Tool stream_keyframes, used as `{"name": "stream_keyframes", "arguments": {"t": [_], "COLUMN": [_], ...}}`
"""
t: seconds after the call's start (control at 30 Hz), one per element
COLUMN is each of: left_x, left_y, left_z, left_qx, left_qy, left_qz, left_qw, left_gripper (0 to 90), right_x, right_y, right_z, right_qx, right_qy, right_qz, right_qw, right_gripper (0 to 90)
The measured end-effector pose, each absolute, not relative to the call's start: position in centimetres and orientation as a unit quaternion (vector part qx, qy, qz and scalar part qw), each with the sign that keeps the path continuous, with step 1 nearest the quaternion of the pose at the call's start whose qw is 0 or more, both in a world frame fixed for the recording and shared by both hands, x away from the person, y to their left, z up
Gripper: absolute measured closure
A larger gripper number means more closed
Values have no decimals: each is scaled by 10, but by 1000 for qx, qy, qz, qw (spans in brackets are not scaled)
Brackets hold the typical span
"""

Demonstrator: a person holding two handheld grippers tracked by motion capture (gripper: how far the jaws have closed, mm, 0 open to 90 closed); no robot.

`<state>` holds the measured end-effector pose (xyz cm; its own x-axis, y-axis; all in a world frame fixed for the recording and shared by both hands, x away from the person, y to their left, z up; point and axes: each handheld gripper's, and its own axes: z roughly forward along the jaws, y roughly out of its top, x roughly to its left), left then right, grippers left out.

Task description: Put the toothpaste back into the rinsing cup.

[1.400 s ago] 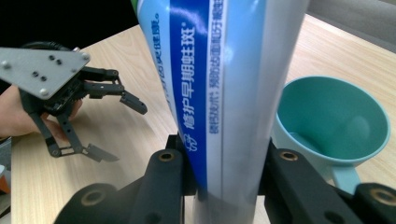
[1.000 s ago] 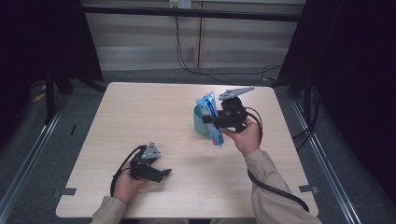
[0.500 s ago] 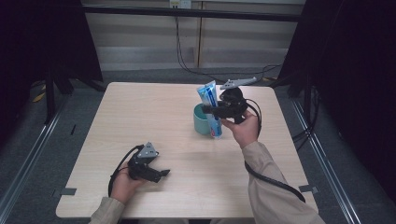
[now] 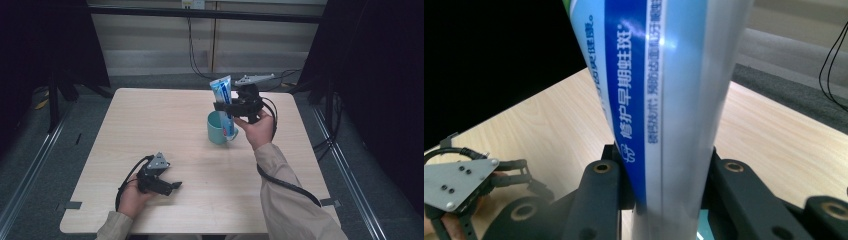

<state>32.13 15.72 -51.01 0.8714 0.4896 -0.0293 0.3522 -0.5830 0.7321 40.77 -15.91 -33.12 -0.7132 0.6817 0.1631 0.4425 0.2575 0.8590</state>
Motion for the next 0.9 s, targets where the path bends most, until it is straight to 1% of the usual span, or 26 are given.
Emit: {"name": "stream_keyframes", "arguments": {"t": [0.37, 0.9], "left_x": [321, 321], "left_y": [158, 158], "left_z": [-510, -510], "left_qx": [886, 886], "left_qy": [238, 237], "left_qz": [88, 87], "left_qw": [389, 388], "left_gripper": [153, 154], "right_x": [417, 430], "right_y": [-158, -164], "right_z": [-324, -321], "right_qx": [362, 381], "right_qy": [773, 754], "right_qz": [503, 516], "right_qw": [134, 139], "right_gripper": [737, 737]}}
